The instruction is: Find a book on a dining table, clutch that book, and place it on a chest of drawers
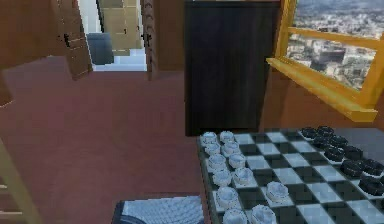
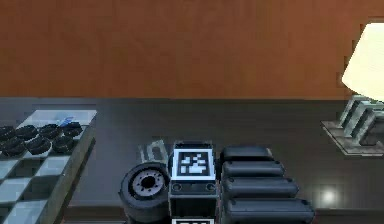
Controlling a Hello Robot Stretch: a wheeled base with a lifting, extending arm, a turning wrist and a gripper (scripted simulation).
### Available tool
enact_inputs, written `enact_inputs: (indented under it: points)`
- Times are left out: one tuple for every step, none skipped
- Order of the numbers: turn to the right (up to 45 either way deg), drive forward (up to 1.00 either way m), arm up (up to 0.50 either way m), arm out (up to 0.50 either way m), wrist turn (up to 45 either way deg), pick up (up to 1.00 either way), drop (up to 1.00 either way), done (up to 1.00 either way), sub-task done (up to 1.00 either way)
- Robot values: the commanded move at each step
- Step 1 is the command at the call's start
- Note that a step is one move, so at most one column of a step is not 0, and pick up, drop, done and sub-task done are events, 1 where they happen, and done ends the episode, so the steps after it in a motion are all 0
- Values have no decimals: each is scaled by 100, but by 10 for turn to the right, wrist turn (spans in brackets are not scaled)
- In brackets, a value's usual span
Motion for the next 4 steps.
enact_inputs:
  points:
    - [450,0,0,0,0,0,0,0,0]
    - [270,0,0,0,0,0,0,0,0]
    - [-450,0,0,0,0,0,0,0,0]
    - [-450,0,0,0,0,0,0,0,0]
